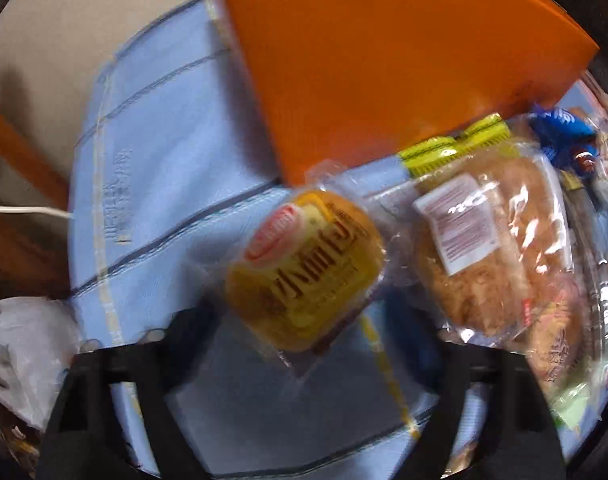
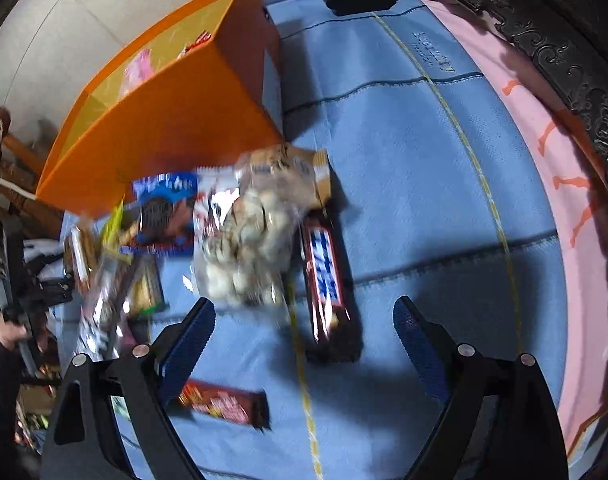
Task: Organize snacks
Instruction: 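Grasp the yellow mini bread bag with the left gripper while the right grasps the white candy ball bag, then carry both bags into the orange box and open both grippers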
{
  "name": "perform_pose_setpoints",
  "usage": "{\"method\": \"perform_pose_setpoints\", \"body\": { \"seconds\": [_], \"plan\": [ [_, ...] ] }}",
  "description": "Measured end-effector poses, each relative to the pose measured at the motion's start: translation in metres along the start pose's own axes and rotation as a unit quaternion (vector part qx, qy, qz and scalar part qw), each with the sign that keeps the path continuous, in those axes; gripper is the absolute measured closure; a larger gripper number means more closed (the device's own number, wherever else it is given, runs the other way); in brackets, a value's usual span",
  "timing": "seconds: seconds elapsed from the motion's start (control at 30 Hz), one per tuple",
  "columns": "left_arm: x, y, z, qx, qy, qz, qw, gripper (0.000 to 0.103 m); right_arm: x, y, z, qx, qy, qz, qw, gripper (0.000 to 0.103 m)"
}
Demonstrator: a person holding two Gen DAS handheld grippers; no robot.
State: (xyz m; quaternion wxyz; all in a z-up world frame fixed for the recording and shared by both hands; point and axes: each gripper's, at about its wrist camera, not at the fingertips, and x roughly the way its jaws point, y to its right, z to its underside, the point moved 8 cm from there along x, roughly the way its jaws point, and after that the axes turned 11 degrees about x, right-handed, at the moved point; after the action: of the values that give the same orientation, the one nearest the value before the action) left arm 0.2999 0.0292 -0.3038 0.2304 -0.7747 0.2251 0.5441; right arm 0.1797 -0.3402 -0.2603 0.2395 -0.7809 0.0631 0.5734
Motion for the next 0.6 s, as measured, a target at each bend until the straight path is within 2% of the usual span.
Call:
{"method": "perform_pose_setpoints", "body": {
  "seconds": [0.07,0.13,0.2,0.23,0.3,0.33,0.47,0.6],
  "plan": [
    [0.0,0.0,0.0,-0.011,0.004,0.012,0.9999,0.043,0.005,-0.016,-0.006,-0.009,0.002,-0.008,1.0,0.012],
    [-0.002,0.0,0.002,-0.017,0.011,0.012,0.9997,0.048,0.014,-0.032,-0.007,-0.037,0.004,0.005,0.999,0.012],
    [-0.003,-0.001,0.005,-0.041,0.015,0.026,0.9987,0.049,0.03,-0.051,-0.007,-0.072,0.001,0.015,0.997,0.025],
    [-0.004,-0.001,0.007,-0.05,0.017,0.031,0.9981,0.049,0.041,-0.059,-0.007,-0.095,0.002,0.032,0.995,0.043],
    [-0.004,-0.003,0.012,-0.066,0.019,0.032,0.9971,0.049,0.052,-0.069,-0.008,-0.112,0.005,0.043,0.993,0.048],
    [-0.004,-0.004,0.013,-0.072,0.019,0.032,0.9967,0.05,0.051,-0.072,-0.008,-0.108,0.002,0.037,0.993,0.056],
    [-0.019,-0.002,0.024,-0.099,0.025,0.037,0.9941,0.051,0.023,-0.079,-0.006,-0.106,0.016,0.009,0.994,0.056],
    [-0.05,0.002,0.034,-0.121,0.056,0.042,0.9902,0.051,-0.016,-0.074,-0.003,-0.088,0.028,-0.04,0.995,0.056]
  ]
}}
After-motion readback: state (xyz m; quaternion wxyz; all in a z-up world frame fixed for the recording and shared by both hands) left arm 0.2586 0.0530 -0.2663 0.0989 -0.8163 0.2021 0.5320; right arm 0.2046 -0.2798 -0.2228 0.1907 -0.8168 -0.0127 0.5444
